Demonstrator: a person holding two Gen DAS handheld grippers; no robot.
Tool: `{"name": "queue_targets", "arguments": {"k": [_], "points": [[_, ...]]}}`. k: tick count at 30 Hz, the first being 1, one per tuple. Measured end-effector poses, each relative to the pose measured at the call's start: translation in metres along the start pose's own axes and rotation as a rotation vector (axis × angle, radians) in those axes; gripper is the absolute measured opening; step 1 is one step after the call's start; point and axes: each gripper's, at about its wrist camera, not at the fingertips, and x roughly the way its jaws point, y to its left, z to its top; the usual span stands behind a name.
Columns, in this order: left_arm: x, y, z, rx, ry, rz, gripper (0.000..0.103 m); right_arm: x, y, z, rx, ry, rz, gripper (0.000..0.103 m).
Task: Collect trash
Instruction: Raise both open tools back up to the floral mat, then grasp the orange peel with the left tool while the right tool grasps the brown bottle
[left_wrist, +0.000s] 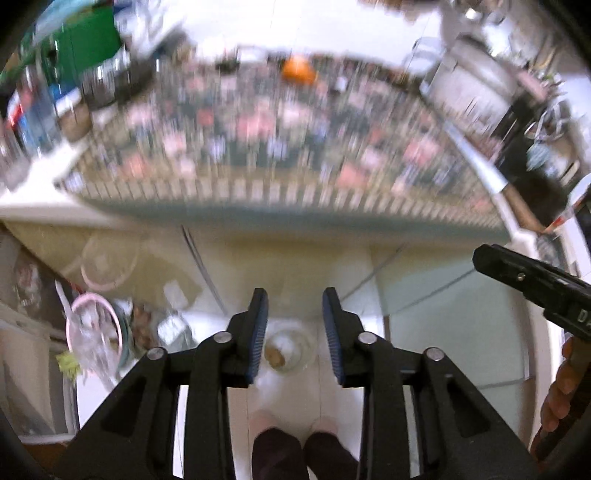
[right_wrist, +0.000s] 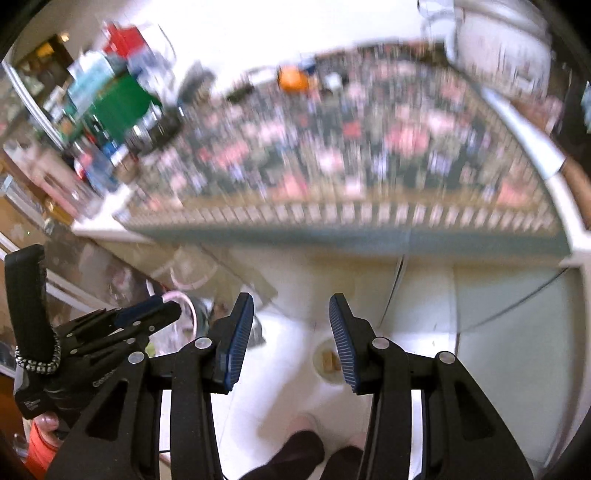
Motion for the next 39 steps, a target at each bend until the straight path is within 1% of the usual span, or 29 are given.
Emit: {"name": "queue_targets", "arguments": {"k": [3, 5, 7, 8, 11, 13, 15, 18, 20, 23, 27, 29, 32, 34, 39], "points": [[-0.043, -0.004, 0.027, 0.025, -0.099, -0.018, 0.036, -0.03, 0.016, 0.021, -0.012, -0.076, -0.025, 0.039], [-0.064, -0.003, 0.045, 0.04, -0.155, -0.027, 0.036, -0.05, 0.023, 0.032, -0.015, -0.132, -0.042, 0.039], [-0.082, 0.0, 0.058, 0.053, -0.204, -0.033, 0.043, -0.062, 0.027, 0.043, -0.018, -0.182, -0.066, 0.039], [-0.089, 0.001, 0.065, 0.062, -0.226, -0.031, 0.044, -0.067, 0.027, 0.047, -0.018, -0.202, -0.073, 0.039], [-0.103, -0.002, 0.08, 0.096, -0.265, -0.01, 0.05, -0.079, 0.023, 0.061, -0.005, -0.252, -0.08, 0.039], [-0.108, -0.003, 0.091, 0.107, -0.281, -0.008, 0.054, -0.08, 0.018, 0.072, 0.002, -0.258, -0.094, 0.039], [-0.103, -0.003, 0.106, 0.098, -0.285, -0.022, 0.057, -0.076, 0.01, 0.085, 0.005, -0.265, -0.118, 0.039], [-0.093, -0.005, 0.125, 0.105, -0.277, -0.03, 0.058, -0.074, -0.004, 0.102, 0.017, -0.284, -0.136, 0.039], [-0.085, -0.007, 0.136, 0.109, -0.278, -0.015, 0.058, -0.068, -0.017, 0.115, 0.03, -0.286, -0.127, 0.039], [-0.069, -0.009, 0.158, 0.082, -0.281, 0.014, 0.058, -0.054, -0.035, 0.139, 0.036, -0.276, -0.097, 0.039], [-0.047, -0.012, 0.197, 0.026, -0.269, 0.044, 0.058, -0.033, -0.051, 0.172, -0.003, -0.238, -0.088, 0.039], [-0.036, -0.013, 0.215, 0.002, -0.26, 0.064, 0.058, -0.018, -0.06, 0.19, -0.025, -0.204, -0.071, 0.039], [-0.02, -0.015, 0.235, -0.042, -0.255, 0.097, 0.058, 0.006, -0.073, 0.212, -0.055, -0.153, -0.037, 0.039], [-0.007, -0.014, 0.246, -0.076, -0.255, 0.101, 0.058, 0.021, -0.079, 0.223, -0.069, -0.131, -0.022, 0.039], [0.032, -0.007, 0.271, -0.108, -0.195, 0.104, 0.058, 0.062, -0.088, 0.249, -0.055, -0.072, 0.0, 0.039]]}}
